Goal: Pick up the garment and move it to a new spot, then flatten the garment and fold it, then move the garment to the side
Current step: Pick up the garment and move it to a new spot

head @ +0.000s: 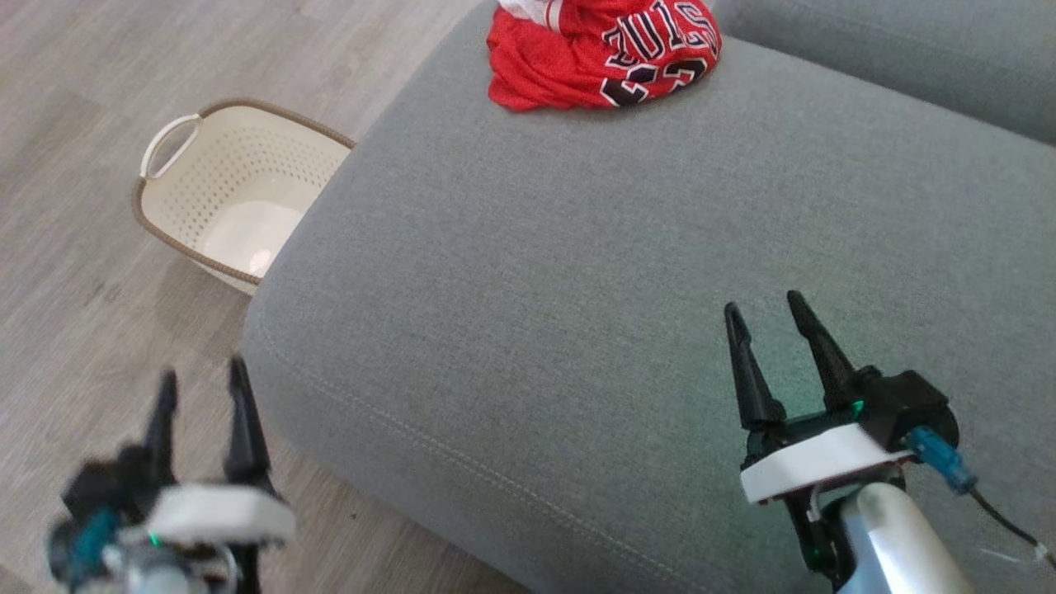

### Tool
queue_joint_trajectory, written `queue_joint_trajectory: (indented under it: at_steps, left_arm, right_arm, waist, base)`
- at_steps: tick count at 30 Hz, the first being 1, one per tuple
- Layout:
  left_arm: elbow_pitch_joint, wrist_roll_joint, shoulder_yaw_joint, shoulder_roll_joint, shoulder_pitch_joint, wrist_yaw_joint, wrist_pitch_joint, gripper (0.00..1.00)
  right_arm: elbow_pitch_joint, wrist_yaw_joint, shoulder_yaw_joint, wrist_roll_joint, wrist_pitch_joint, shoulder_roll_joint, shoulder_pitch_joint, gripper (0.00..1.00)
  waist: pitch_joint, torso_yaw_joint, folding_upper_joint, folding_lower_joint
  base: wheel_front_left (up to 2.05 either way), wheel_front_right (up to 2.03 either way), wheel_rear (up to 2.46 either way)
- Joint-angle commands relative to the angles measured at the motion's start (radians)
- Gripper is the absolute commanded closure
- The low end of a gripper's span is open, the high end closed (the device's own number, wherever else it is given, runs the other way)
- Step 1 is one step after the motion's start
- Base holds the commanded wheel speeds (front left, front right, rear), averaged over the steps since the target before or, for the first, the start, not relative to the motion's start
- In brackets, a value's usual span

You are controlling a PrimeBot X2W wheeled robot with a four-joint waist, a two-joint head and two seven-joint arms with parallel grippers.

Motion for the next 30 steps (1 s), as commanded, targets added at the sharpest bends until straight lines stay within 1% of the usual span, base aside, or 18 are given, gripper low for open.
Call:
queue_joint_trajectory:
  at_steps: [1,5,9,13,16,18,23,26,30]
  left_arm:
    - [-0.034,0.011,0.041,0.029,-0.083,-0.004,-0.008,0.00]
    - [-0.022,0.037,0.053,0.089,-0.232,-0.033,-0.008,0.00]
    - [0.030,0.061,0.053,0.158,-0.420,-0.062,-0.004,0.00]
    - [0.132,0.096,0.033,0.240,-0.635,-0.102,0.024,0.00]
    - [0.229,0.113,0.014,0.284,-0.791,-0.133,0.051,0.00]
    - [0.296,0.110,0.005,0.303,-0.887,-0.152,0.067,0.00]
    - [0.482,0.080,-0.038,0.326,-1.070,-0.195,0.104,0.00]
    - [0.601,0.041,-0.069,0.318,-1.140,-0.208,0.149,0.00]
    - [0.743,-0.030,-0.098,0.310,-1.195,-0.212,0.219,0.00]
  right_arm:
    - [-0.041,0.007,0.018,-0.009,0.003,0.001,-0.031,0.00]
    - [-0.082,0.007,-0.002,-0.042,0.019,0.001,-0.048,0.00]
    - [-0.132,0.007,-0.018,-0.077,0.035,0.001,-0.078,0.00]
    - [-0.190,0.007,-0.027,-0.106,0.051,0.001,-0.115,0.00]
    - [-0.242,0.007,-0.026,-0.120,0.062,0.001,-0.129,0.00]
    - [-0.274,0.007,-0.025,-0.127,0.068,0.001,-0.135,0.00]
    - [-0.344,0.007,-0.025,-0.143,0.084,0.001,-0.122,0.00]
    - [-0.388,0.007,-0.031,-0.155,0.093,0.001,-0.111,0.00]
    - [-0.448,0.007,-0.036,-0.170,0.107,0.001,-0.096,0.00]
  waist:
    - [0.016,-0.015,-0.0001,0.0000]
    - [0.077,-0.084,-0.0001,0.0000]
    - [0.144,-0.165,-0.0001,0.0000]
    - [0.215,-0.248,-0.0001,0.0000]
    - [0.266,-0.310,-0.0001,0.0000]
    - [0.298,-0.346,-0.0001,0.0000]
    - [0.369,-0.415,-0.0001,0.0000]
    - [0.404,-0.435,-0.0001,0.0000]
    - [0.438,-0.450,-0.0001,0.0000]
  base:
    - [0.00,0.00,0.00]
    - [0.00,0.00,0.00]
    - [0.00,0.00,0.00]
    - [0.00,0.00,0.00]
    - [0.00,0.00,0.00]
    - [0.00,0.00,0.00]
    - [0.00,0.00,0.00]
    - [0.00,0.00,0.00]
    - [0.00,0.00,0.00]
